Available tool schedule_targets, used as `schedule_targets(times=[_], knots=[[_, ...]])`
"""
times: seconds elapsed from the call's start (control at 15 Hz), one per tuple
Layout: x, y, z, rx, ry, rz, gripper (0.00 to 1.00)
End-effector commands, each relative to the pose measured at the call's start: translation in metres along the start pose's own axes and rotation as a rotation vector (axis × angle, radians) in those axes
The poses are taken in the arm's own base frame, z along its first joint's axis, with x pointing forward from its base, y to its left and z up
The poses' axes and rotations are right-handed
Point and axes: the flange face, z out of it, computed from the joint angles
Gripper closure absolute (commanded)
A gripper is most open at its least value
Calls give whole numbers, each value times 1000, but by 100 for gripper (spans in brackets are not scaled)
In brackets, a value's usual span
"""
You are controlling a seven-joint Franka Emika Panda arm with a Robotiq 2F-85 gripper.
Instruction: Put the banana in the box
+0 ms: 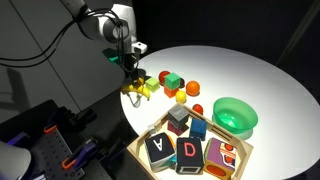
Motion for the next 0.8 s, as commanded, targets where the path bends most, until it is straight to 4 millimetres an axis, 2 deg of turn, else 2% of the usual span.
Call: schedule_targets(times=[0.0,0.73], knots=[[1,0,4,3,17,35,0],[1,4,13,6,38,47,0]])
